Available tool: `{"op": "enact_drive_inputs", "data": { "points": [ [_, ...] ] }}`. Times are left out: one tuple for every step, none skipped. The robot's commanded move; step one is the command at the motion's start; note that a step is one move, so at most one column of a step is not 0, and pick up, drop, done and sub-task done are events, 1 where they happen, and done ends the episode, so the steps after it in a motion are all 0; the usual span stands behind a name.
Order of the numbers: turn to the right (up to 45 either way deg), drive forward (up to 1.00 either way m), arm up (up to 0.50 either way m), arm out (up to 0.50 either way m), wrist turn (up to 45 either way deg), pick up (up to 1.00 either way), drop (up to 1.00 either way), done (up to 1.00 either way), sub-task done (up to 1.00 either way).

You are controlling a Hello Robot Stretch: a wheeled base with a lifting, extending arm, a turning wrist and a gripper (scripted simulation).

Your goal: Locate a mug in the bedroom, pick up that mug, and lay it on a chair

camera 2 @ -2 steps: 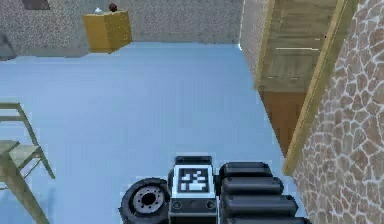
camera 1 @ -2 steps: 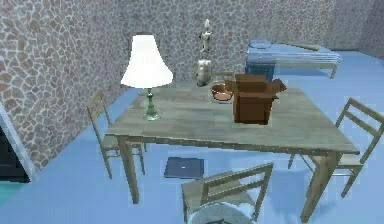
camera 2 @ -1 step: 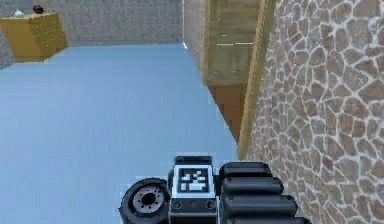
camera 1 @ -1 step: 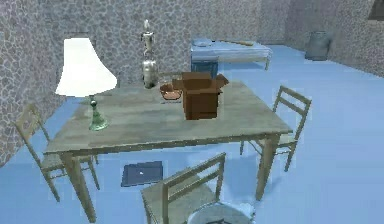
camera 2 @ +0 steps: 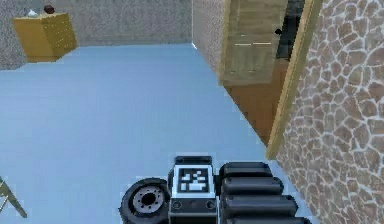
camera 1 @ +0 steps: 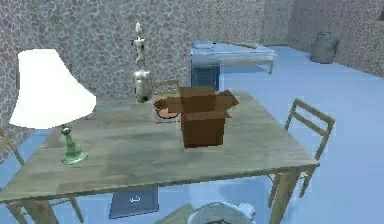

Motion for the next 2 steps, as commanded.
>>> {"op": "enact_drive_inputs", "data": {
  "points": [
    [-45.0, 0.00, 0.00, 0.00, 0.0, 0.00, 0.00, 0.00, 0.00],
    [-45.0, 0.00, 0.00, 0.00, 0.0, 0.00, 0.00, 0.00, 0.00]
  ]
}}
